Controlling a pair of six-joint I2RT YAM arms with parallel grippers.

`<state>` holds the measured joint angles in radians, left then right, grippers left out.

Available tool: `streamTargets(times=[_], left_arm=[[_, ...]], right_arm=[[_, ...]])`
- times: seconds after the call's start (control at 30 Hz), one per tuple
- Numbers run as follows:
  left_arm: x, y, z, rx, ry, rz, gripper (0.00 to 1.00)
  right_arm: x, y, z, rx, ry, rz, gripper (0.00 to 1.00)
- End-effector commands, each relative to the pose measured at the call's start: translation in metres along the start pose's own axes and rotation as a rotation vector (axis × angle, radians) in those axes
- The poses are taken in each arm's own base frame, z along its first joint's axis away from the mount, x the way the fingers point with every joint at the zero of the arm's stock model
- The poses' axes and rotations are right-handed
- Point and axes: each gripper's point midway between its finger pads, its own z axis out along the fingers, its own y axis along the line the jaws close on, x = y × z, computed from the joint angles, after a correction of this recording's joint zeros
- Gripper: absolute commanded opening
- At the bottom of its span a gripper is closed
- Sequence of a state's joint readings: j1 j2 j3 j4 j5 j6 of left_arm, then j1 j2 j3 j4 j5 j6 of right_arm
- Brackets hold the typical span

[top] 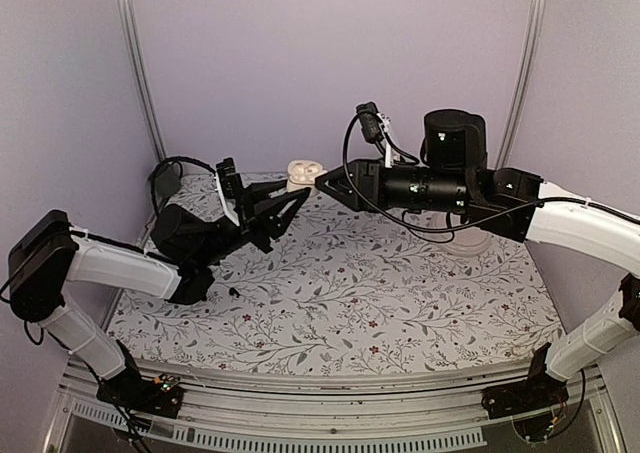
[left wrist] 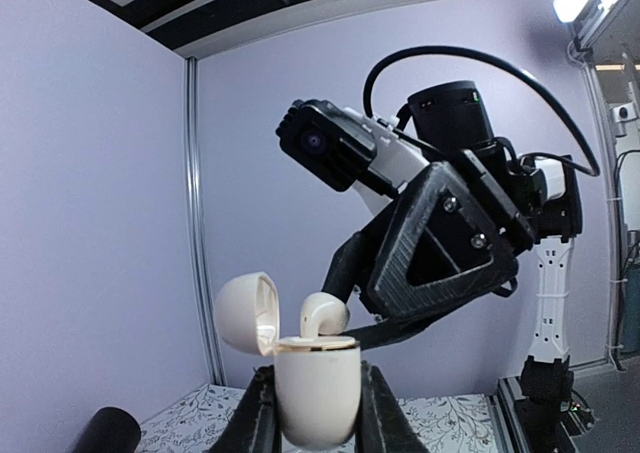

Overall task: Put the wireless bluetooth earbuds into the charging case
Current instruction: Adjust the right earbud in the right side groove of the charging case.

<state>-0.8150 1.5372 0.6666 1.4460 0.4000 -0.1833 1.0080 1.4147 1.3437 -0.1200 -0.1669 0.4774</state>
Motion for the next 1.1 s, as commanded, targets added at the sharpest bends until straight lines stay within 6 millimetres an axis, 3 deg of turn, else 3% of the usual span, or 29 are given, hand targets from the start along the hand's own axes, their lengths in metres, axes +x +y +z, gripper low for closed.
streamTargets(times=[0.0,0.33,0.77,1.07], left_arm=[[0.003,0.002,0.003,-0.003,0.010,0.012,0.00],[0.001,0.002,0.003,-0.005,0.006,0.018,0.00],[0.001,0.002,0.004,-0.002,0.006,0.015,0.00],[0.000,0.002,0.003,-0.001,0.001,0.018,0.00]], right_arm=[[-0.023,0.016,-0.012,-0.026,-0.062,-0.027,0.41],[-0.024,0.012,-0.019,0.010,-0.057,-0.046,0.47],[-0.024,0.027,-0.009,-0.066,-0.038,-0.012,0.47],[-0.024,0.009,-0.010,0.042,-0.036,0.017,0.50]])
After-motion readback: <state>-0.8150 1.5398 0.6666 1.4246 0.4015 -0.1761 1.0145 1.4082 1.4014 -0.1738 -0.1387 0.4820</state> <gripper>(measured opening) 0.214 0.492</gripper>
